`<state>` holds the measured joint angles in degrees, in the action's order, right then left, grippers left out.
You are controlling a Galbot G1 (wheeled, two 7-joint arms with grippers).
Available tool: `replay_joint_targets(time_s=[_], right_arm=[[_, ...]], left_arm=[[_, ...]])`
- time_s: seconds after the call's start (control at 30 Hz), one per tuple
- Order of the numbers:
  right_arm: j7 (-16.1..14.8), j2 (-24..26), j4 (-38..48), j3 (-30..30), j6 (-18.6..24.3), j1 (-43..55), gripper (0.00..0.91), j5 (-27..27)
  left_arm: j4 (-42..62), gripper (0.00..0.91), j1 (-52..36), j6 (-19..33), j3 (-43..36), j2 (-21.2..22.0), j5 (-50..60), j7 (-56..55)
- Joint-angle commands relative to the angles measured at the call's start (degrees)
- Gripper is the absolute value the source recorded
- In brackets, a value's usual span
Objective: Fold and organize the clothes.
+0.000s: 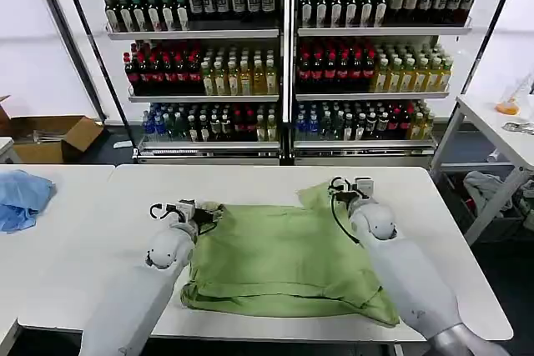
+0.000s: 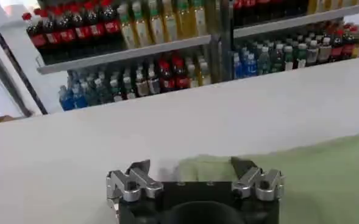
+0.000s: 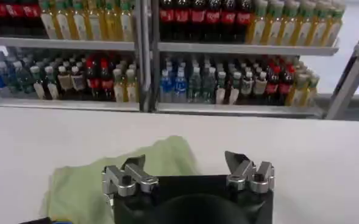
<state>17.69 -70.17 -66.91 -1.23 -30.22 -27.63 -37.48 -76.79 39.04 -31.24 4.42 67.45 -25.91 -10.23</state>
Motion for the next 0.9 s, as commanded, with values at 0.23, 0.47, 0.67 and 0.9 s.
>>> replay_joint_targets(time_s=[0.23,0.47,0.67,0.9], right_arm=[[-2.2,-2.8,7.4,3.1,-0.8,2.3,0.000,-1.3],[-2.4,-2.1,5.2,3.2,-0.8,1.4,0.000,-2.0],[-1.6,-1.0,0.0,2.8,1.2,-0.3,0.000,-1.0],[-1.3,2.8,-12.3,1.0,3.6,-4.9,0.000,-0.5]], left_arm=[[-2.2,0.030,2.4,-0.8,-0.9,-0.8,-1.1,0.6],[-3.0,0.030,3.4,-0.6,-0.3,-1.6,-2.9,1.4],[-6.1,0.030,4.5,1.0,0.9,-2.8,-8.0,1.8],[-12.3,0.030,7.4,4.1,2.7,-5.7,-13.1,3.0]])
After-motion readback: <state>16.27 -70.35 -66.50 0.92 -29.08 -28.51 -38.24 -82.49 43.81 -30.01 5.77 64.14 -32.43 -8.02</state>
